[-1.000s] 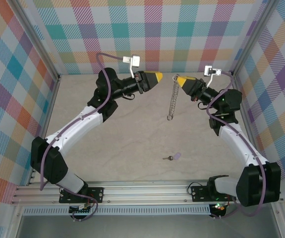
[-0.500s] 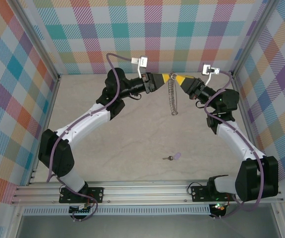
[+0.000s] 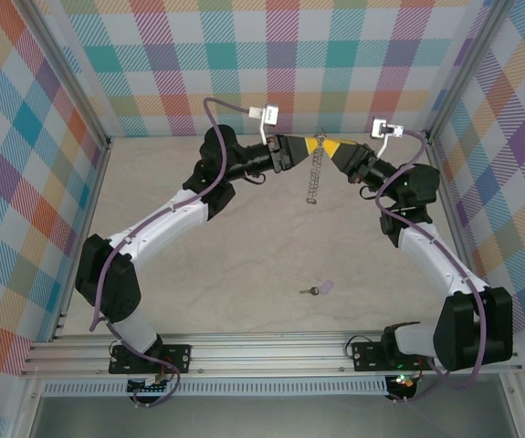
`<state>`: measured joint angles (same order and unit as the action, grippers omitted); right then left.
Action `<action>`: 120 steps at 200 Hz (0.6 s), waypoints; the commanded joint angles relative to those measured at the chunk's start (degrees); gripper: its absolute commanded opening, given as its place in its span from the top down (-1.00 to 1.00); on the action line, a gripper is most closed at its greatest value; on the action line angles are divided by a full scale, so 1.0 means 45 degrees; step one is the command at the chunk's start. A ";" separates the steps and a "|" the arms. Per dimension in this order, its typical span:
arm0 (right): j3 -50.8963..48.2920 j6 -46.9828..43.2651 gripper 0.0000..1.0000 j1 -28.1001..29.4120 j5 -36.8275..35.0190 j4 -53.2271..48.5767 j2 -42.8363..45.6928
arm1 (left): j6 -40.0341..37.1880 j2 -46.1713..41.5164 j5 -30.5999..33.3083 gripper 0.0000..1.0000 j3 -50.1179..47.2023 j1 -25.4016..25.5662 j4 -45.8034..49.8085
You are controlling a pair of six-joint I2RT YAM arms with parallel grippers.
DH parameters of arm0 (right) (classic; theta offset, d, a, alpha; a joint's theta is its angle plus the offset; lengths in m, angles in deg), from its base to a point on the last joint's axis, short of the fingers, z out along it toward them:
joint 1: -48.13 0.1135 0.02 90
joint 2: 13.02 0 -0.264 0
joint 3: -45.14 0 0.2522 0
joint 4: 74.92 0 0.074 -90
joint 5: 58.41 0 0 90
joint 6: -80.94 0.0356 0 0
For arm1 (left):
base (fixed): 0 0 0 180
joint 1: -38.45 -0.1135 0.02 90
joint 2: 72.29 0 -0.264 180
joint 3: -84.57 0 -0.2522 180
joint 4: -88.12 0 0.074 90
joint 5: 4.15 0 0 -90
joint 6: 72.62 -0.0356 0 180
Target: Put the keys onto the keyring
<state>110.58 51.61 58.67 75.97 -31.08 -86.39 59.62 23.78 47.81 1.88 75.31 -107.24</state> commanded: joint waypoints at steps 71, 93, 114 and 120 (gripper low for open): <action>0.0232 -0.0082 1.00 0.0107 0.0058 0.0474 -0.0040 | -0.0006 0.0252 -0.0238 0.31 0.0822 0.0324 -0.0624; 0.0234 -0.0134 1.00 0.0113 0.0040 0.0417 -0.0006 | -0.0011 0.0234 -0.0267 0.34 0.0770 0.0324 -0.0622; 0.0254 -0.0198 1.00 0.0117 0.0019 0.0345 0.0004 | -0.0011 0.0203 -0.0273 0.34 0.0658 0.0323 -0.0627; 0.0254 -0.0219 1.00 0.0117 0.0001 0.0327 0.0013 | -0.0011 0.0193 -0.0257 0.34 0.0599 0.0324 -0.0626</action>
<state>110.58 51.59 58.72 76.14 -31.34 -86.50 59.66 24.52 47.76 3.89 75.70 -107.88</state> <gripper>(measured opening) 0.048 0.330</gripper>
